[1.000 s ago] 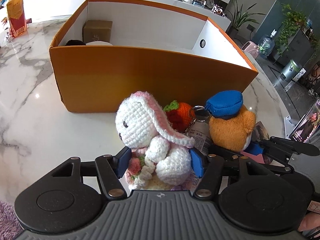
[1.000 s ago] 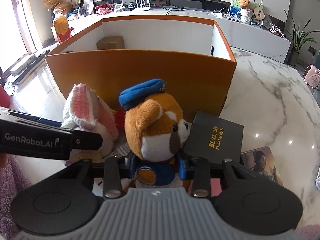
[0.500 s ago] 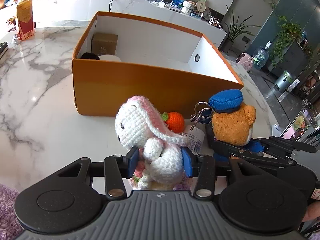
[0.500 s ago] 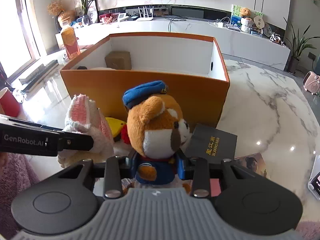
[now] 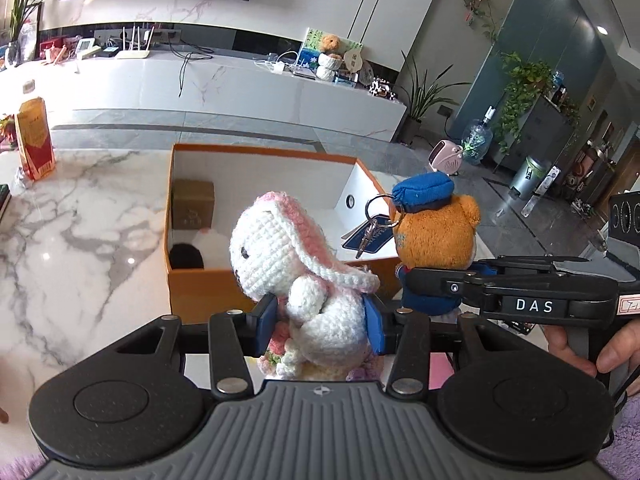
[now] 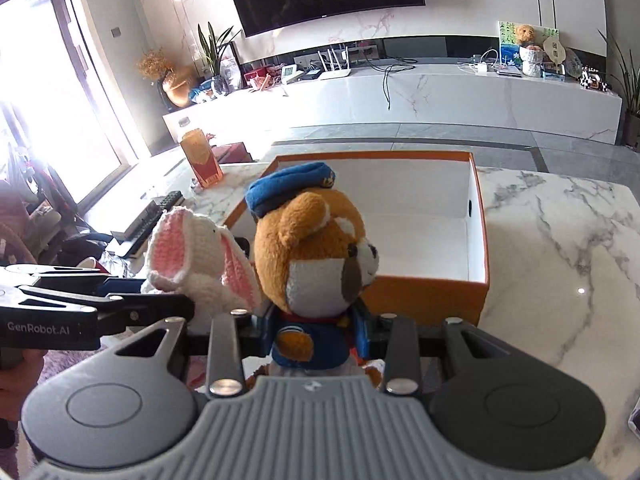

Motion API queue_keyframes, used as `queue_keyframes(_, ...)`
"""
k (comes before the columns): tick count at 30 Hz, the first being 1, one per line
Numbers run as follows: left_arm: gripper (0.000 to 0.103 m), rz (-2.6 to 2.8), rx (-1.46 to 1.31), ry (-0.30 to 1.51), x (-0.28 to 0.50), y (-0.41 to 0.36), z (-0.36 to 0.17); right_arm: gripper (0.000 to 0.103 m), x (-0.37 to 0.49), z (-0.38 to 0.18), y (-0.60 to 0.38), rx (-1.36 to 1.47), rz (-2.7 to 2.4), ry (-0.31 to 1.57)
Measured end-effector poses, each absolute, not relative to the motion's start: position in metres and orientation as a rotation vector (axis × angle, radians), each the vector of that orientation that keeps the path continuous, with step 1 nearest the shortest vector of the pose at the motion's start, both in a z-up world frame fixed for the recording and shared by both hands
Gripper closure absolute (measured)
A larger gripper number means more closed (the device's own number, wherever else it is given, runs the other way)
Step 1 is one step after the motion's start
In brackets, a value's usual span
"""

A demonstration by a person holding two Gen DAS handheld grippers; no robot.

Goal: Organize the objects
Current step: 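Carry the bear and crocheted rabbit into the orange box with both grippers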

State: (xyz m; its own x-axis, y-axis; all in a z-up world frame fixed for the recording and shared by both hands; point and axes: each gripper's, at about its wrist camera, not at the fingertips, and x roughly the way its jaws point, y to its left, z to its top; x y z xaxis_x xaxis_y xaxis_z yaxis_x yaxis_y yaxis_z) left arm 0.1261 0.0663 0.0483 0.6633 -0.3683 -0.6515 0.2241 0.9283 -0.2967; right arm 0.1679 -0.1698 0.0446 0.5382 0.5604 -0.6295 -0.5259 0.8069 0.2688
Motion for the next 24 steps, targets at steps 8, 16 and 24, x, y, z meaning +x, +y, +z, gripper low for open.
queue_keyframes(8,0.050,-0.351,-0.107,0.776,0.194,0.061,0.071,0.064,0.233,0.071,-0.154,0.181,0.660,0.805)
queue_keyframes(16,0.050,-0.362,0.026,0.937,0.262,0.037,0.034,0.064,0.295,0.034,-0.132,0.176,0.573,0.923)
queue_keyframes(24,0.051,-0.418,0.002,1.098,0.295,0.030,-0.017,0.064,0.336,-0.015,-0.128,0.203,0.537,1.117)
